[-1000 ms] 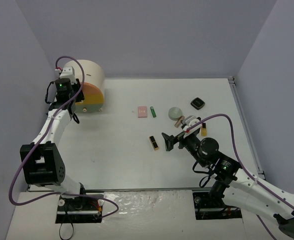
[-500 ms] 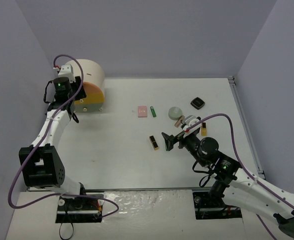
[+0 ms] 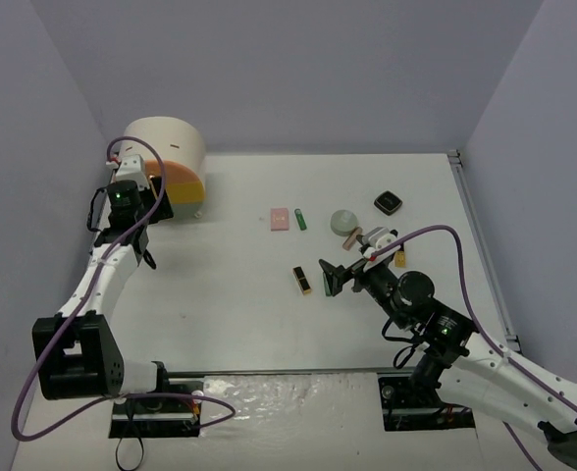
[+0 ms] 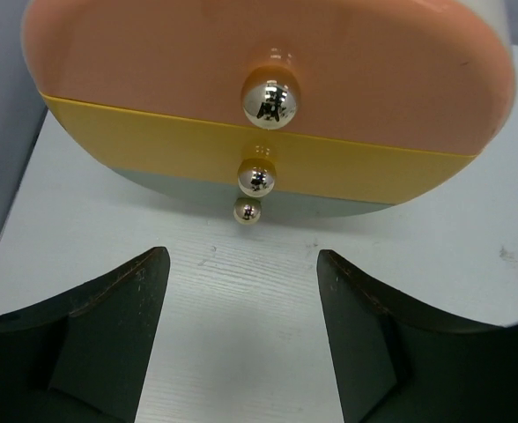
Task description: Organize the makeup
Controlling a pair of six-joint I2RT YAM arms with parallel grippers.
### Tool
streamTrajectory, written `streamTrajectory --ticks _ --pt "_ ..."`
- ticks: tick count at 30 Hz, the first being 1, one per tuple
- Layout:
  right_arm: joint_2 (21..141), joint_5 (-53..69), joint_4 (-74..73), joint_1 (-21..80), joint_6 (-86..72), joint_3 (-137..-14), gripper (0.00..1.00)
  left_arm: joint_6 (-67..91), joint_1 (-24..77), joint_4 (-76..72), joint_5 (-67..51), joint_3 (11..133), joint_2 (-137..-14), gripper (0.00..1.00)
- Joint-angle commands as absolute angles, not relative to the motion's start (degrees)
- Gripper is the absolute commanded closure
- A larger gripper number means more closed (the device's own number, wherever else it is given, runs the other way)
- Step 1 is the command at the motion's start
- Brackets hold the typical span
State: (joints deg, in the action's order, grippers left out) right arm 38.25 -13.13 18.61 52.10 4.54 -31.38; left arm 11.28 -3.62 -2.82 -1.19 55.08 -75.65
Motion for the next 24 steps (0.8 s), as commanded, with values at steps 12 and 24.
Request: streamTrajectory --ticks 12,24 --pt "38.3 -13.2 23.7 51.9 4.7 -31.3 0.00 7.5 -4.2 -17.2 -3.0 59.3 -84.2 0.44" --pt "39.2 -13.7 24.0 51.9 5.1 -31.2 0.00 7.1 -5.6 -21.6 -5.1 59.7 -88.4 0.48"
